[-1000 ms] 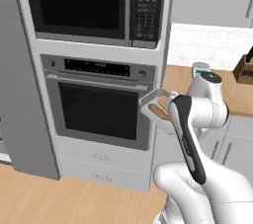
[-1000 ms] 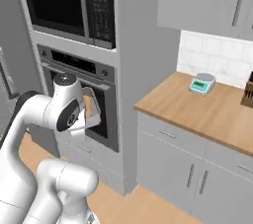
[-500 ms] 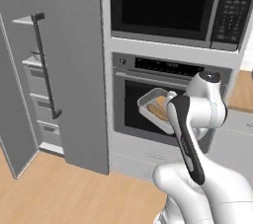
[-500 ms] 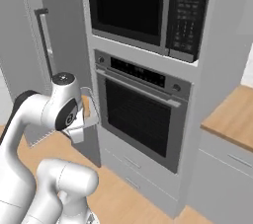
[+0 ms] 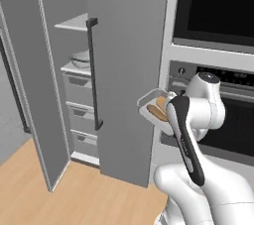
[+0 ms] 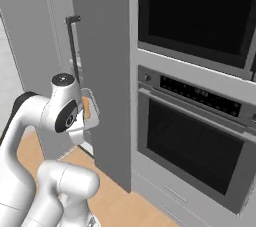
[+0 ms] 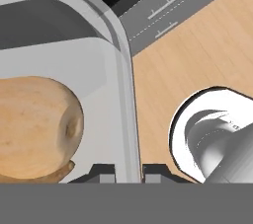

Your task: Take the meat container that has the fish and place it on the second highest rack of the freezer. Then take the vegetable container that has the squash and sweet potato and place it on the highest rack of the freezer.

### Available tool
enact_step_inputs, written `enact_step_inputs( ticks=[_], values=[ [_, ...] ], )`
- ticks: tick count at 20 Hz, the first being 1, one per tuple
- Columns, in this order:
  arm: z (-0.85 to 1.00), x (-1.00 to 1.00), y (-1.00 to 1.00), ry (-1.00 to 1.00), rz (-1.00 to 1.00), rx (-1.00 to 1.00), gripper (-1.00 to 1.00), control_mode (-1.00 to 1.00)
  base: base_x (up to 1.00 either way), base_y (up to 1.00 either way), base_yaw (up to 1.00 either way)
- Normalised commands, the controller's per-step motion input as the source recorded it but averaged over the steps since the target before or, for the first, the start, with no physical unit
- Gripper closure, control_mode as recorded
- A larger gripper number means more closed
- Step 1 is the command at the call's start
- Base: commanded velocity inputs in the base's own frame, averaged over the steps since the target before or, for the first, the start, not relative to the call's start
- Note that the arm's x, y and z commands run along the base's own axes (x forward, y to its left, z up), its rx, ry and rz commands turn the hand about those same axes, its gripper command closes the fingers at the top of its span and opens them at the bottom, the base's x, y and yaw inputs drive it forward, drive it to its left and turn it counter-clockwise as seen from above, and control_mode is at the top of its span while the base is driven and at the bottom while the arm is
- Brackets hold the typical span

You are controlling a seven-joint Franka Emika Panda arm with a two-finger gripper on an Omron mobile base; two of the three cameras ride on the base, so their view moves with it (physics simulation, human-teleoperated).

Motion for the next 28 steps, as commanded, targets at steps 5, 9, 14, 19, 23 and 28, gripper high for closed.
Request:
enact_step_inputs(
  ticks=[5,9,14,19,23,28],
  values=[
    [0.0,0.0,0.0,0.0,0.0,0.0,1.0,1.0,0.65,1.0,-0.04],
    [0.0,0.0,0.0,0.0,0.0,0.0,1.0,1.0,0.66,1.0,-0.22],
    [0.0,0.0,0.0,0.0,0.0,0.0,1.0,1.0,0.66,0.7,-0.27],
    [0.0,0.0,0.0,0.0,0.0,0.0,1.0,1.0,0.59,0.37,-0.25],
    [0.0,0.0,0.0,0.0,0.0,0.0,1.0,1.0,0.61,0.01,-0.17],
    [0.0,0.0,0.0,0.0,0.0,0.0,1.0,1.0,0.65,0.25,-0.15]
  ],
)
